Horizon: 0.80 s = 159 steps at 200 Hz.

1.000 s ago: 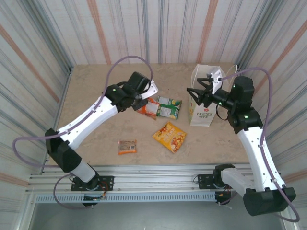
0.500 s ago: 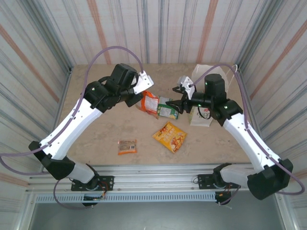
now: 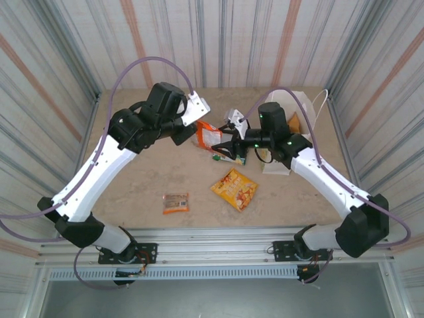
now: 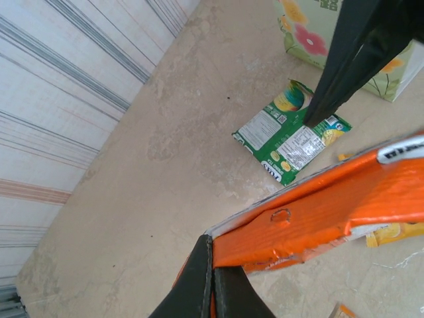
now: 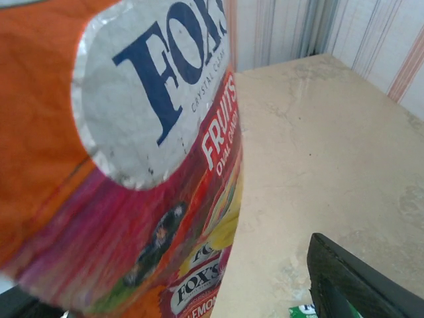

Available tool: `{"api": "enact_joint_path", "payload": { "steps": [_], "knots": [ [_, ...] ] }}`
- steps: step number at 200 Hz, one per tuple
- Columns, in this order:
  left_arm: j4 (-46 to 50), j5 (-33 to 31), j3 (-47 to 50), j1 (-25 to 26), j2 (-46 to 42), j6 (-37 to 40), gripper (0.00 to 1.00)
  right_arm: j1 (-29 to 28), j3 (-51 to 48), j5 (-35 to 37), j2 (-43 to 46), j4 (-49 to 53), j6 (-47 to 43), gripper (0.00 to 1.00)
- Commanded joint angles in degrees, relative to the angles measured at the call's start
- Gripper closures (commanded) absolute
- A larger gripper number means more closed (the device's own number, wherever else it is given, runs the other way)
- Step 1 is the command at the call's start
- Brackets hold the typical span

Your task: Place the snacks into the paper bag

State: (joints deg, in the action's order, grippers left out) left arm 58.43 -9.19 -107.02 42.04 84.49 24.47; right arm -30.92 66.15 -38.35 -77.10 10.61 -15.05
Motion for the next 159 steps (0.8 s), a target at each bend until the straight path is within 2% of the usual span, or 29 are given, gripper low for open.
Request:
{"api": "enact_joint_path", "payload": {
  "steps": [1,34,41,63,83,95,104,124,143,159],
  "knots": [
    [-0.42,2.70,-2.53,-0.12,0.46,-2.20,1.00,-0.45,0.83,1.71,-1.55,-5.17,3.52,0.32],
    [-0.12,-0.16,-2.75,-0.15,1.11,-3.53,1.00,-0.24,-0.13,-0.68,-0.84,-7.62,3.12,0.74],
    [0.04,-1.29,-2.80,-0.12,1.27,-3.79,1.00,0.00,-0.59,-1.07,-0.20,-7.77,2.96,0.79],
    [0.08,-3.54,-2.75,-0.61,1.78,-4.96,0.98,0.81,-2.39,-1.27,2.45,-8.50,2.64,0.85],
    [-0.31,-2.36,-2.50,-2.12,2.00,-7.15,0.78,2.09,-3.21,-0.47,4.89,-8.50,3.50,0.88],
    [-1.01,-0.90,-1.75,-3.41,1.70,-8.85,0.63,3.34,-3.41,0.96,6.62,-8.92,5.23,0.89],
    [-1.94,1.15,-0.76,-4.87,1.19,-10.67,0.53,4.63,-3.27,2.12,7.86,-9.28,7.26,0.89],
    [-5.99,8.59,3.97,-9.46,-0.73,-16.10,0.38,8.72,-1.22,4.37,10.33,-9.23,13.20,0.90],
    [-11.48,16.06,9.99,-13.06,-2.49,-21.01,0.33,12.51,1.69,7.05,12.04,-8.86,18.00,0.91],
    [-15.86,19.87,15.16,-14.62,-2.94,-24.29,0.32,15.74,4.17,10.54,12.88,-8.79,22.10,0.92]
  ]
}}
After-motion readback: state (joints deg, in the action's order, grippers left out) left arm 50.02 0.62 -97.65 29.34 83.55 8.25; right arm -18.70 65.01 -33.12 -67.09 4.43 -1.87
